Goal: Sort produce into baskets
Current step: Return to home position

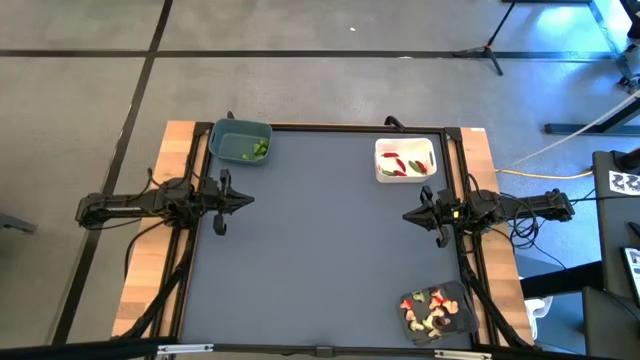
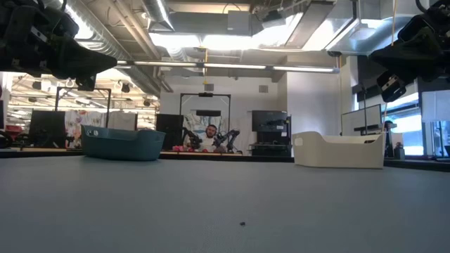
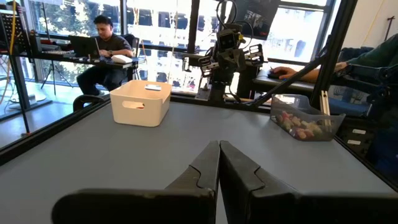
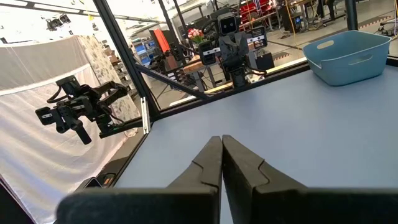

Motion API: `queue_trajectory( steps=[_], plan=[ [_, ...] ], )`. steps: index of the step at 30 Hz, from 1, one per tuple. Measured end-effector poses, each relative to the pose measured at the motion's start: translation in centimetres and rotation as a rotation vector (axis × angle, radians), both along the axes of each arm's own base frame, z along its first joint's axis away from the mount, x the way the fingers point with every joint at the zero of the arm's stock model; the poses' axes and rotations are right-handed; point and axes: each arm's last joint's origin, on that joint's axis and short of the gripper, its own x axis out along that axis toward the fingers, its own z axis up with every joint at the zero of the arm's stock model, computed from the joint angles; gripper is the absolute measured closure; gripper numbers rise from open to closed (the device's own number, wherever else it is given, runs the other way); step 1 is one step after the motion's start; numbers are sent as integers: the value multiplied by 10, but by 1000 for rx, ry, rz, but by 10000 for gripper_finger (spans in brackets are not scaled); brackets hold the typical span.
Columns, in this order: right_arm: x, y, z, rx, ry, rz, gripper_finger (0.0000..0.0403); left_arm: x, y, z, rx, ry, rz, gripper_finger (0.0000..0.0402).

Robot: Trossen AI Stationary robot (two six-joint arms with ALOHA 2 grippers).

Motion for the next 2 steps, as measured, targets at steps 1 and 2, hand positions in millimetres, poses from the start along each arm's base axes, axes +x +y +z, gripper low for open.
queue_trajectory(
  steps=[1,2],
  plan=[
    [0,0,0,0,0,0,388,0,0,0,0,0,0,396],
    [0,0,0,0,0,0,388,0,0,0,0,0,0,396]
  ],
)
